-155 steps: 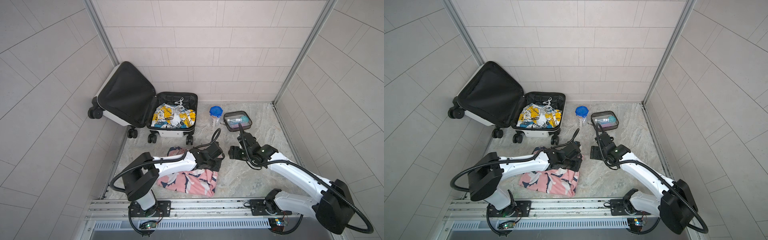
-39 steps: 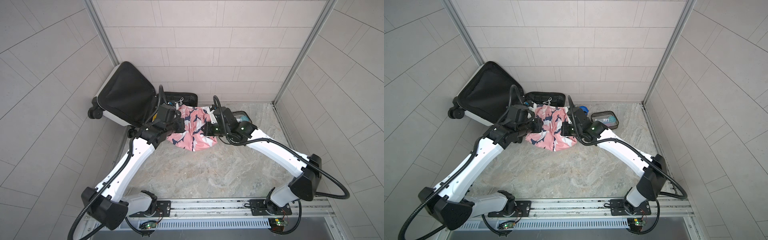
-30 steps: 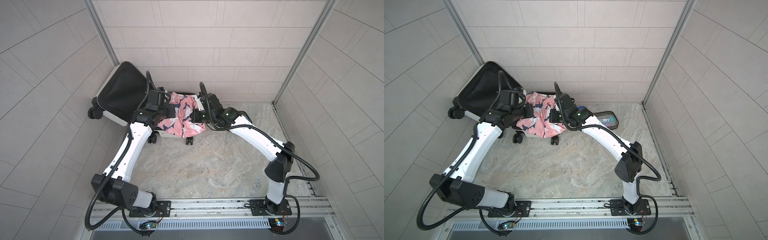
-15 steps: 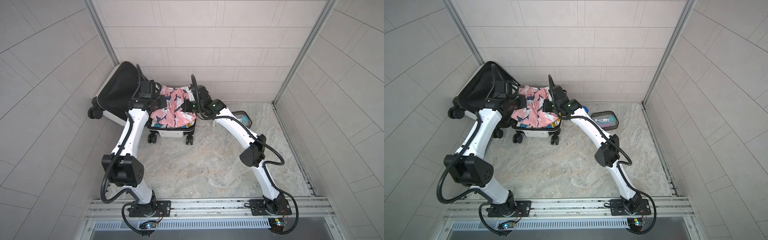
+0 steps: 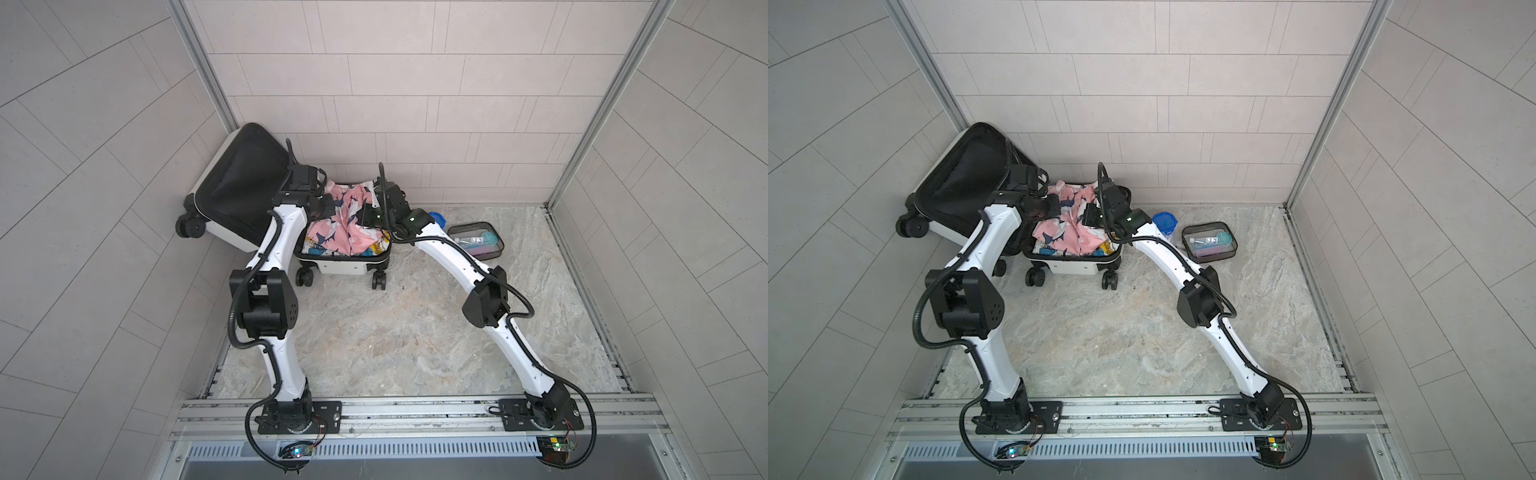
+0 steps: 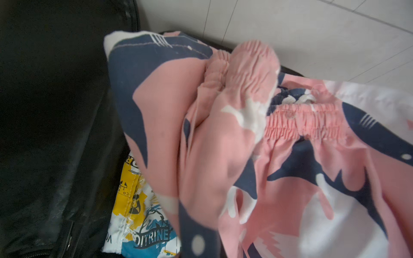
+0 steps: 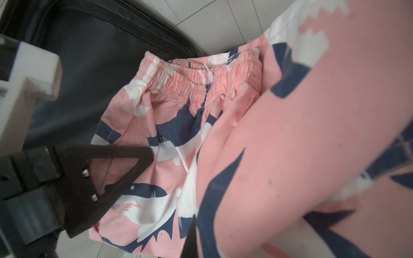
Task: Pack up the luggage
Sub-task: 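Carry the held pink shorts with both grippers into the open suitcase, then open both grippers to release the pink shorts and raise them out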
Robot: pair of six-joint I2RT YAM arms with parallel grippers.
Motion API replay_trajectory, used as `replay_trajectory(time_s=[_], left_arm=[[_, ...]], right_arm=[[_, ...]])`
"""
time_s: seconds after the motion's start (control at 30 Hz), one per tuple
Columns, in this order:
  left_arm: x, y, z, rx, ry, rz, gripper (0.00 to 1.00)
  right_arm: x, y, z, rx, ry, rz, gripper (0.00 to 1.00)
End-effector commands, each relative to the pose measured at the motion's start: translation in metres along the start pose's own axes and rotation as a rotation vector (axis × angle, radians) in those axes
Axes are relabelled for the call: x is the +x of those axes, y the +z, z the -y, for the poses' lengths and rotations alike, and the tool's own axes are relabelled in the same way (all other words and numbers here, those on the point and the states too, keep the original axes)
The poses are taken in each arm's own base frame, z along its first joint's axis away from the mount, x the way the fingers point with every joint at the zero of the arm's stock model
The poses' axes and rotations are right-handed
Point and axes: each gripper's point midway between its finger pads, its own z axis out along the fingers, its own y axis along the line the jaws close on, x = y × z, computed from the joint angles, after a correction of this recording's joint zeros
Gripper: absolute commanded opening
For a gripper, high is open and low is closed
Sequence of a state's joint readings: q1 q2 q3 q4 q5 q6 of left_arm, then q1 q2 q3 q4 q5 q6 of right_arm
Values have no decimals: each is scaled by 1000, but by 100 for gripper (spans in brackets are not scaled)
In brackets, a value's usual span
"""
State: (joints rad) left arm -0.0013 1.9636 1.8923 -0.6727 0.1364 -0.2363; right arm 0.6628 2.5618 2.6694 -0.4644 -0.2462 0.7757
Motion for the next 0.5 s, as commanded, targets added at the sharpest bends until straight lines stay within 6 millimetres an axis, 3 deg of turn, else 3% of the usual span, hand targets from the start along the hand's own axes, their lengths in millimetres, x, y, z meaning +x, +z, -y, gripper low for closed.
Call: replay_trajectory(time_s=[0.0, 0.27, 0.4, 0.47], left_arm=[[-11, 9, -7, -13, 9, 21, 0], [15, 59, -39, -97, -9, -96, 0], [24, 74, -56, -128, -34, -128, 0], [29, 81, -65, -143, -50, -144, 0]], right_arm=[[-15, 7, 4, -26, 34, 59, 0], [6, 28, 43, 54, 56, 8, 2], [1, 24, 44, 60, 54, 15, 18], [-4, 18, 42, 64, 41, 19, 32]])
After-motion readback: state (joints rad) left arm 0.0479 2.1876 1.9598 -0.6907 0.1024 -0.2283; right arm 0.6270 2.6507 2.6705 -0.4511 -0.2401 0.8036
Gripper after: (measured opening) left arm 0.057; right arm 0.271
